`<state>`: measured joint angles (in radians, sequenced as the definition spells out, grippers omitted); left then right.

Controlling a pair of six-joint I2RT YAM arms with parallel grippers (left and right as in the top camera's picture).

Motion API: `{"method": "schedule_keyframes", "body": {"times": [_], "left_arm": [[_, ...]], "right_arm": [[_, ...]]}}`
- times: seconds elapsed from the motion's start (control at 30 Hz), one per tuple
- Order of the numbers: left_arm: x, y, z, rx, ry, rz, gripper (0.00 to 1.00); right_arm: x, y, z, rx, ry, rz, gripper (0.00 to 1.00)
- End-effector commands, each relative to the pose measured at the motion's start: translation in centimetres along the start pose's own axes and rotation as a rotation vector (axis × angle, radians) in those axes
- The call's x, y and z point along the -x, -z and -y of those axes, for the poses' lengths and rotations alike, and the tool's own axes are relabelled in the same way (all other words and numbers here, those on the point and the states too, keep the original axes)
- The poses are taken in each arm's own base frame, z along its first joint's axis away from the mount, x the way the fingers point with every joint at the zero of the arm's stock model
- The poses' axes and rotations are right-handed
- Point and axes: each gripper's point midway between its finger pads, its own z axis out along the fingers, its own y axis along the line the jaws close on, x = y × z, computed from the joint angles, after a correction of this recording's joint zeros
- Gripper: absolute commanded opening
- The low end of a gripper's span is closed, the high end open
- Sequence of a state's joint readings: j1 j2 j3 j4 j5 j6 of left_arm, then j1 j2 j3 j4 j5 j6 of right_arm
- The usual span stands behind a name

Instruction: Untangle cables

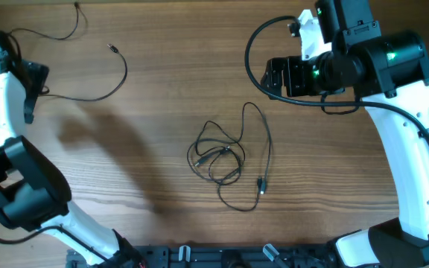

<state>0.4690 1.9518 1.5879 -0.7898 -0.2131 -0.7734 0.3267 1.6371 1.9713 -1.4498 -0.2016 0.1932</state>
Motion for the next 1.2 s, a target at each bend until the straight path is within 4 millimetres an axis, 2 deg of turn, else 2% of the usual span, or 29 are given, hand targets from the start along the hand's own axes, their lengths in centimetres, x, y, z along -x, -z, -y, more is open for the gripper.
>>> {"method": "schedule_keyframes", "body": {"times": [0.0, 0.07, 0.17, 0.27, 0.37, 0.4, 0.43, 0.5, 0.53, 0.57, 0.63, 0.73, 0.77, 0.83, 0.87, 0.93, 0.97, 1.0, 1.03, 1.07, 1.1, 1.13, 1.17], "left_arm": [[0.1, -3.8, -2.0, 0.081, 0.068, -0.008, 1.00], [0.2, -6.1, -1.0, 0.053, 0.074, 0.004, 1.00], [1.3, -7.7, 0.2, 0.003, 0.092, 0.051, 0.99], [2.7, -9.0, 0.7, -0.037, 0.119, 0.097, 0.76], [4.0, -9.9, 0.6, -0.057, 0.143, 0.129, 0.41], [4.2, -9.9, 0.6, -0.062, 0.146, 0.135, 0.38], [4.3, -10.0, 0.6, -0.061, 0.148, 0.134, 0.40], [4.1, -10.1, 0.3, -0.052, 0.146, 0.127, 0.50], [4.0, -10.1, 0.3, -0.051, 0.146, 0.125, 0.49], [4.0, -10.1, 0.3, -0.049, 0.145, 0.124, 0.45], [4.0, -10.1, 0.7, -0.069, 0.146, 0.121, 0.26], [4.4, -9.6, 4.0, -0.224, 0.005, 0.114, 0.08], [4.8, -9.2, 5.1, -0.279, -0.044, 0.130, 0.04], [5.4, -6.5, 9.3, -0.496, -0.174, 0.154, 0.04], [6.9, -2.9, 12.3, -0.654, -0.214, 0.215, 0.04], [9.6, 3.1, 15.6, -0.821, -0.241, 0.346, 0.04], [11.2, 7.1, 17.3, -0.897, -0.250, 0.442, 0.04], [12.8, 12.2, 19.1, -0.985, -0.261, 0.544, 0.04], [13.5, 14.9, 20.3, -1.029, -0.268, 0.590, 0.04], [13.8, 16.0, 20.7, -1.030, -0.260, 0.618, 0.04], [14.2, 15.4, 20.5, -0.980, -0.229, 0.639, 0.13], [14.5, 13.3, 19.5, -0.868, -0.184, 0.640, 0.34], [14.0, 8.6, 17.6, -0.693, -0.168, 0.595, 0.56]], "right_arm": [[0.3, -0.4, -0.3, 0.012, 0.004, 0.004, 1.00], [0.6, -0.4, -0.3, 0.014, -0.042, 0.013, 1.00], [0.5, -0.4, -0.3, 0.014, -0.047, 0.010, 1.00], [0.5, -0.4, -0.3, 0.014, -0.048, 0.009, 1.00], [0.4, -0.4, -0.3, 0.013, -0.050, 0.007, 1.00], [0.3, -0.4, -0.3, 0.012, -0.051, 0.003, 1.00], [0.2, -0.4, -0.2, 0.011, -0.064, -0.002, 1.00], [0.0, -0.4, -0.2, 0.009, -0.071, -0.009, 1.00], [0.0, -0.4, -0.2, 0.009, -0.072, -0.011, 1.00], [0.0, -0.4, -0.2, 0.008, -0.071, -0.012, 1.00], [0.0, -0.4, -0.2, 0.009, -0.072, -0.011, 1.00], [-0.1, -0.4, -0.2, 0.008, -0.073, -0.014, 1.00], [-0.2, -0.4, -0.2, 0.007, -0.073, -0.017, 1.00], [-0.2, -0.4, -0.2, 0.007, -0.073, -0.019, 1.00], [-0.2, -0.4, -0.2, 0.007, -0.073, -0.019, 1.00], [-0.2, -0.4, -0.2, 0.007, -0.074, -0.019, 1.00], [-0.3, -0.4, -0.2, 0.006, -0.074, -0.020, 1.00], [-0.3, -0.4, -0.1, 0.006, -0.074, -0.023, 1.00], [-0.3, -0.4, -0.1, 0.006, -0.075, -0.023, 1.00], [-0.3, -0.4, -0.1, 0.006, -0.074, -0.022, 1.00], [-0.3, -0.4, -0.1, 0.006, -0.075, -0.022, 0.99], [-0.3, -0.4, -0.1, 0.006, -0.074, -0.023, 1.00], [-0.5, -0.4, -0.1, 0.005, -0.076, -0.030, 1.00]]}}
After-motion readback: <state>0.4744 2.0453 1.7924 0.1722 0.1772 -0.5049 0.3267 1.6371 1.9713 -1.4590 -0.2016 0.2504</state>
